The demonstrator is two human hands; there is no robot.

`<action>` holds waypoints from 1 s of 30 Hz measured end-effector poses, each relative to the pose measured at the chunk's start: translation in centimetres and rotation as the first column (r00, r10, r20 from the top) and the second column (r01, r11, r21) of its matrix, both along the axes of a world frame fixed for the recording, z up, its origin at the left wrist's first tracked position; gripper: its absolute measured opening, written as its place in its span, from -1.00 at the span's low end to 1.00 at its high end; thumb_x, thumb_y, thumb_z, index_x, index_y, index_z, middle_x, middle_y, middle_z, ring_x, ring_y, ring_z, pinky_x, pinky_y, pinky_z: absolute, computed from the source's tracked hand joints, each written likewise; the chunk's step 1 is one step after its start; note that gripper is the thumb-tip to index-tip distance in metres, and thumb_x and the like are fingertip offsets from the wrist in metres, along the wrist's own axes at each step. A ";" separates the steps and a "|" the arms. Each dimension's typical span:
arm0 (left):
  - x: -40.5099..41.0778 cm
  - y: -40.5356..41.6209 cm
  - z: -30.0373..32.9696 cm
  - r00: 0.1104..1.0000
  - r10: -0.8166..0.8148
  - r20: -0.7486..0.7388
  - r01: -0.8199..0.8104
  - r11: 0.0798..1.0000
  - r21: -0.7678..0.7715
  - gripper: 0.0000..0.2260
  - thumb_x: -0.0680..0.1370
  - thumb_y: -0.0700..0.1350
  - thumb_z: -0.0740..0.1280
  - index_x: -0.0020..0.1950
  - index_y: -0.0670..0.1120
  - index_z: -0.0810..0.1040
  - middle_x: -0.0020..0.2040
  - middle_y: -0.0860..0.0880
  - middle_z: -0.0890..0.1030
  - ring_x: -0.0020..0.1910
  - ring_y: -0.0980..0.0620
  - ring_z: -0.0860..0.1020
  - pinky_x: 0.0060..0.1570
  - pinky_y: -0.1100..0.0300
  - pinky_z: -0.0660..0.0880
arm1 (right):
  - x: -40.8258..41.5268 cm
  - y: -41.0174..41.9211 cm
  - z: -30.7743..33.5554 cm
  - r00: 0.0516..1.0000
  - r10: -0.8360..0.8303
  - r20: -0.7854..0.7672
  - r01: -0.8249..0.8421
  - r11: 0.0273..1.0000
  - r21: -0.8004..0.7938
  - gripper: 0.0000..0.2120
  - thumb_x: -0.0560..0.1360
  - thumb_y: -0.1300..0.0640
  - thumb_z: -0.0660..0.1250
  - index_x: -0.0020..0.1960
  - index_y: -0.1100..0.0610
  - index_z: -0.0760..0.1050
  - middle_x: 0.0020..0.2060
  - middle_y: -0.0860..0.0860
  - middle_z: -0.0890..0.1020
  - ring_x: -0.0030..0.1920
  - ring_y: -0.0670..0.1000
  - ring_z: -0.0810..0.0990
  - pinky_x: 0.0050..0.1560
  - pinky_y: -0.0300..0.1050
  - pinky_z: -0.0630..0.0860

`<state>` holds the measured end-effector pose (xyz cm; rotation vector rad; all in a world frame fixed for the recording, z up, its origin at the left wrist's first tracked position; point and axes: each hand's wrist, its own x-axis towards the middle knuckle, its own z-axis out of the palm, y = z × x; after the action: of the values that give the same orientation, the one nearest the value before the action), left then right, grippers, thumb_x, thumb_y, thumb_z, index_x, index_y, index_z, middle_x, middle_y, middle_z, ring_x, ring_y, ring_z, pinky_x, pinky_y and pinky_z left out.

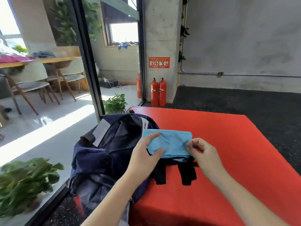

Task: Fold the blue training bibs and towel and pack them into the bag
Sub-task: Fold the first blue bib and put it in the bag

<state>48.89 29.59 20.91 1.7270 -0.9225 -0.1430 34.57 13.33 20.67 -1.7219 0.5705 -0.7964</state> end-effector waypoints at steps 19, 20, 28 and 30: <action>23.6 8.8 5.0 0.934 0.094 0.345 -0.261 0.841 0.475 -0.56 0.50 -0.03 0.48 0.37 0.06 0.52 0.19 -0.05 0.51 0.12 -0.01 0.46 0.07 0.27 0.29 | 29.1 6.5 0.8 0.927 0.146 -0.345 -0.143 0.989 0.035 -0.81 0.48 0.27 0.34 -0.10 -0.01 0.59 -0.02 0.04 0.67 -0.04 0.05 0.63 -0.14 -0.17 0.48; 24.0 8.0 4.5 0.942 0.077 0.328 -0.241 0.835 0.494 -0.57 0.48 -0.03 0.50 0.34 0.05 0.55 0.17 -0.04 0.53 0.06 0.02 0.47 0.06 0.26 0.32 | 29.2 5.9 0.2 0.917 0.119 -0.381 -0.116 0.993 0.030 -0.81 0.48 0.28 0.33 -0.12 -0.01 0.59 -0.03 0.05 0.67 -0.04 0.06 0.63 -0.15 -0.18 0.46; 25.6 -0.2 0.2 0.988 -0.039 0.148 -0.075 0.719 0.691 -0.61 0.50 -0.11 0.47 0.32 0.03 0.55 0.00 0.01 0.51 -0.16 0.00 0.54 -0.33 0.21 0.56 | 27.7 1.8 -4.2 0.849 0.037 -0.527 -0.063 0.997 -0.032 -0.61 0.53 0.25 0.28 0.33 0.04 0.52 0.15 0.03 0.61 0.02 0.04 0.63 -0.11 -0.18 0.50; 26.1 -1.8 -0.7 0.983 -0.069 0.171 -0.076 0.689 0.720 -0.60 0.53 -0.14 0.42 0.37 0.02 0.53 0.18 -0.05 0.58 -0.03 -0.03 0.58 -0.23 0.24 0.50 | 27.5 1.4 -4.7 0.843 0.074 -0.533 -0.105 0.994 -0.027 -0.52 0.53 0.28 0.27 0.43 0.04 0.45 0.18 0.01 0.60 -0.06 -0.03 0.62 -0.20 -0.28 0.49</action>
<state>75.00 27.75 20.20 2.5214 -1.0811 -0.3965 62.10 14.69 15.93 -2.0147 0.8372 -0.2536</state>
